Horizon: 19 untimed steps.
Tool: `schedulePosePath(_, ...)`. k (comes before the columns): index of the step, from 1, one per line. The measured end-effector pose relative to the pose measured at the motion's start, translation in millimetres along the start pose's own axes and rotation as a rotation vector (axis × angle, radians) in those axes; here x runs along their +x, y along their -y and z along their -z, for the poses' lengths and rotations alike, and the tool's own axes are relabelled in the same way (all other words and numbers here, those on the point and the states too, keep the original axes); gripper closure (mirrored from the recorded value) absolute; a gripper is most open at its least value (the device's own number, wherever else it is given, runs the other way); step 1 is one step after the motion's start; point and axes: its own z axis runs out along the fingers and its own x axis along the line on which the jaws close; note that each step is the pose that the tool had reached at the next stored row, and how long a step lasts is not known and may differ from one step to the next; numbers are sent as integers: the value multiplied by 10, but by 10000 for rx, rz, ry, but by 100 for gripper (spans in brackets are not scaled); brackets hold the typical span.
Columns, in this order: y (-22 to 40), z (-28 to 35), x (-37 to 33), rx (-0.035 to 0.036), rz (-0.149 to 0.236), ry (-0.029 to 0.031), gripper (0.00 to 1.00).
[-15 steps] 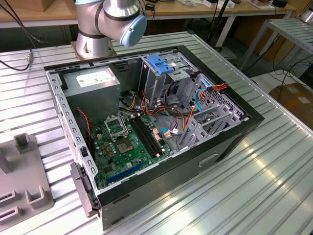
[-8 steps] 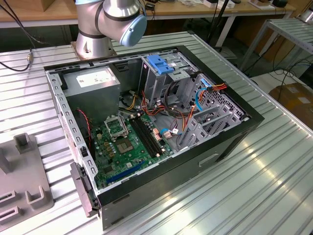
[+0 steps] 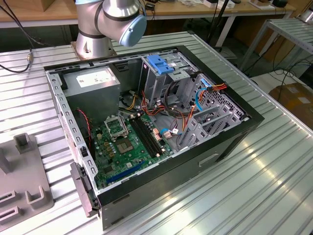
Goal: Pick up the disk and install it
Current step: 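Pick up the disk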
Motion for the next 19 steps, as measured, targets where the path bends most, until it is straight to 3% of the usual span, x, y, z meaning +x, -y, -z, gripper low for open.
schedulePosePath(8,3,-155,-1,14,2331,-54,54)
schedulePosePath(16,4,-260,-5,26,3182,-72,54)
schedulePosePath(19,-10,-313,2,106,3376,-54,54)
